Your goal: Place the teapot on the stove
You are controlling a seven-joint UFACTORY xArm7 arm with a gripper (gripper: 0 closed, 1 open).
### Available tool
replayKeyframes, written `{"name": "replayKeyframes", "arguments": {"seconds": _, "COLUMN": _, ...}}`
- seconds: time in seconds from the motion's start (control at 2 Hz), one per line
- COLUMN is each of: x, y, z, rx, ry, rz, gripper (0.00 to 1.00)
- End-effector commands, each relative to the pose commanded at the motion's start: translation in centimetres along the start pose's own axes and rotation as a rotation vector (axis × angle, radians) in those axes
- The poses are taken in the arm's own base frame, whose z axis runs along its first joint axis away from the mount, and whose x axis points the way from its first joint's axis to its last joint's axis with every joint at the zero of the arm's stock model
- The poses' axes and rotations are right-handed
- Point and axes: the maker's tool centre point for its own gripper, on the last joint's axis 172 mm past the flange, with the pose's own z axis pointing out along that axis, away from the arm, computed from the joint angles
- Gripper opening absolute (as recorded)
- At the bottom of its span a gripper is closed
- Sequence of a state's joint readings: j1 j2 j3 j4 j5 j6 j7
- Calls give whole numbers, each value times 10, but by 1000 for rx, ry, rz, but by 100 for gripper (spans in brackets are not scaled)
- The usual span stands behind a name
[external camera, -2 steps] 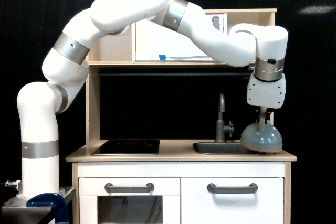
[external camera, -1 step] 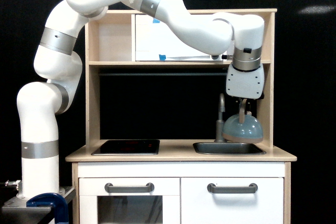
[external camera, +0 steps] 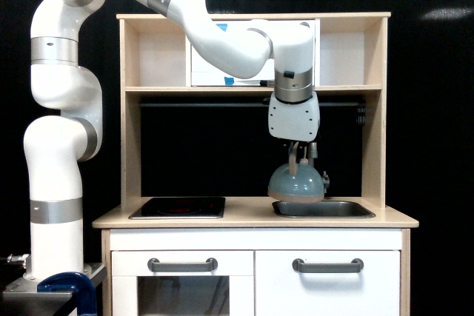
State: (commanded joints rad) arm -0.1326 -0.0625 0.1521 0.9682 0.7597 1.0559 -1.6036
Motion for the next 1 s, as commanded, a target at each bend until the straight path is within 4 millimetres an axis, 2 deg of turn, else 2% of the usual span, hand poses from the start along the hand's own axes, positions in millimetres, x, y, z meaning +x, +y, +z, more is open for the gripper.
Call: {"name": "replayKeyframes", "arguments": {"seconds": 1.0, "x": -33, "y": -166, "z": 0, "rx": 0, "ry": 0, "rz": 0, "gripper": 0}}
